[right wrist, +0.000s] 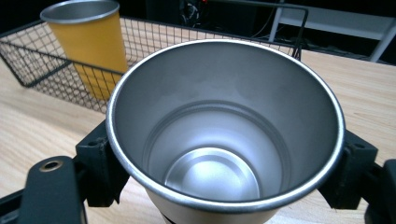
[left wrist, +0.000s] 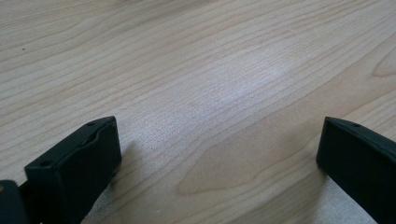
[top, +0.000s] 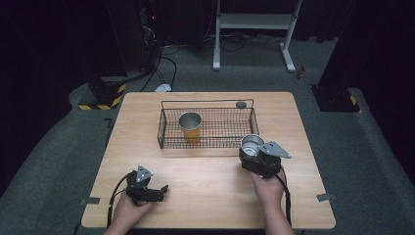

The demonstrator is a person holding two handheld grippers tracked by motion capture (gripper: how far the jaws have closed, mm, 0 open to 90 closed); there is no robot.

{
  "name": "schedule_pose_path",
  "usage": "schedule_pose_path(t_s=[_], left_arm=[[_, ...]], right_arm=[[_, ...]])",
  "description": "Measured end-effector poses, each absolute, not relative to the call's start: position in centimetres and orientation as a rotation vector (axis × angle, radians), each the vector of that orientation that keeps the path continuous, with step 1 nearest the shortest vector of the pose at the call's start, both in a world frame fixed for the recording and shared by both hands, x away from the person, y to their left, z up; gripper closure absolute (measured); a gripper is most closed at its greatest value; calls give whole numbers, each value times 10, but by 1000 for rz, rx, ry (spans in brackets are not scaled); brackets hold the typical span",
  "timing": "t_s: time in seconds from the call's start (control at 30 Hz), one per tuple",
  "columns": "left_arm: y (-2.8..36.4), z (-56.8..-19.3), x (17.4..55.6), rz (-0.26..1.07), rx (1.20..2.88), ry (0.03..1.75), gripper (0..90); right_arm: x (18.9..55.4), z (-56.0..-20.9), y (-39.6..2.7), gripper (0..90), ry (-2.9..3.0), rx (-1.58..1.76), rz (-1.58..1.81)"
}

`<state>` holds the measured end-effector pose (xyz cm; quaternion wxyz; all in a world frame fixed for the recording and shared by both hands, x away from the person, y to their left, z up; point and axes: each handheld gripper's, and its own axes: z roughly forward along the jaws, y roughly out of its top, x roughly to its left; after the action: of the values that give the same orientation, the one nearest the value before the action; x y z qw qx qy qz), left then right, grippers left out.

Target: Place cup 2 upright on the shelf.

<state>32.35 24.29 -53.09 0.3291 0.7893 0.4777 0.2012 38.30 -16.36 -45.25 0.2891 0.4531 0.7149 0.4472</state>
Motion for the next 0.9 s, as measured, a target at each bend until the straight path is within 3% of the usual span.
schedule_pose_path(t_s=[0.9], left_arm=[[243, -531, 324, 525, 2068, 1240, 11]], right_arm=[[396, -429, -143, 183, 1905, 1186, 1211]])
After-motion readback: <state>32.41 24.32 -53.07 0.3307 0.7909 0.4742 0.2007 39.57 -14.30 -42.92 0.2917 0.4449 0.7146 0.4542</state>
